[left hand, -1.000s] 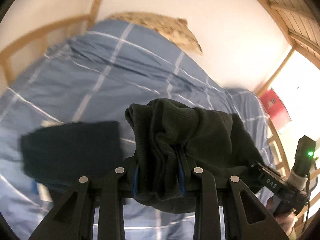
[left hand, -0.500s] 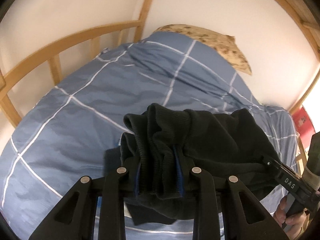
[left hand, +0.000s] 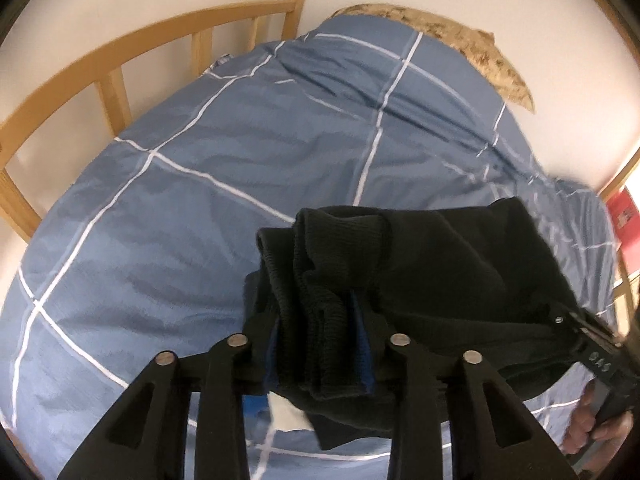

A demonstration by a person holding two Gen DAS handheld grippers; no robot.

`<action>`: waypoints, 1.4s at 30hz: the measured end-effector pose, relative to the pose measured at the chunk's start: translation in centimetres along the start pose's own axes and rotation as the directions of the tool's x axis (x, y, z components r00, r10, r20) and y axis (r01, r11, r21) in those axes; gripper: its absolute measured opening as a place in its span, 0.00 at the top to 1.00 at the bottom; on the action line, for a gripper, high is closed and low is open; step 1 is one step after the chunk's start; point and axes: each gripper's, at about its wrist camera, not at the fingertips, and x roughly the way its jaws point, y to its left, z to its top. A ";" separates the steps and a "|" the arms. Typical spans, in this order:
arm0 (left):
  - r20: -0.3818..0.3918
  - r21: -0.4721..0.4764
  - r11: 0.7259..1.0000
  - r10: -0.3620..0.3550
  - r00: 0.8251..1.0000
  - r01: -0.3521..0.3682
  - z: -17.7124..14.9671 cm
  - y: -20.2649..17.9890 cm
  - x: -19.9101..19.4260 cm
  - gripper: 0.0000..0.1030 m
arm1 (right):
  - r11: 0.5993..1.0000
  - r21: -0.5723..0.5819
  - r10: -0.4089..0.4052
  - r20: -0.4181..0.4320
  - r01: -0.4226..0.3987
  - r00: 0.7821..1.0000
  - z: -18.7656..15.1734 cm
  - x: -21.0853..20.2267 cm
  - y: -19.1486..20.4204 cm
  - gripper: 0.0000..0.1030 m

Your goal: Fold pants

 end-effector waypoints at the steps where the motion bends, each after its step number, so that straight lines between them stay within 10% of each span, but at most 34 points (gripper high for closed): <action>1: -0.007 0.008 1.000 0.017 1.000 -0.017 -0.1 0.0 0.1 0.65 | 1.000 0.000 -0.007 -0.011 0.007 1.000 0.0 0.1 0.0 0.52; 13: 0.100 0.096 0.972 0.206 0.974 -0.215 -0.2 -2.3 -4.5 0.39 | 0.989 -0.021 -0.145 -0.012 0.145 0.989 -0.3 -3.3 -0.6 0.25; 27: 0.172 0.179 0.977 0.087 0.981 -0.118 -6.9 -13.3 -15.3 0.28 | 0.987 -0.061 -0.142 0.142 0.152 0.980 -4.6 -16.8 -3.8 0.17; 42: 0.155 0.161 0.984 0.046 0.987 -0.072 -15.8 -22.0 -26.5 0.22 | 0.982 0.031 -0.187 0.128 0.185 0.974 -11.4 -32.9 -8.8 0.17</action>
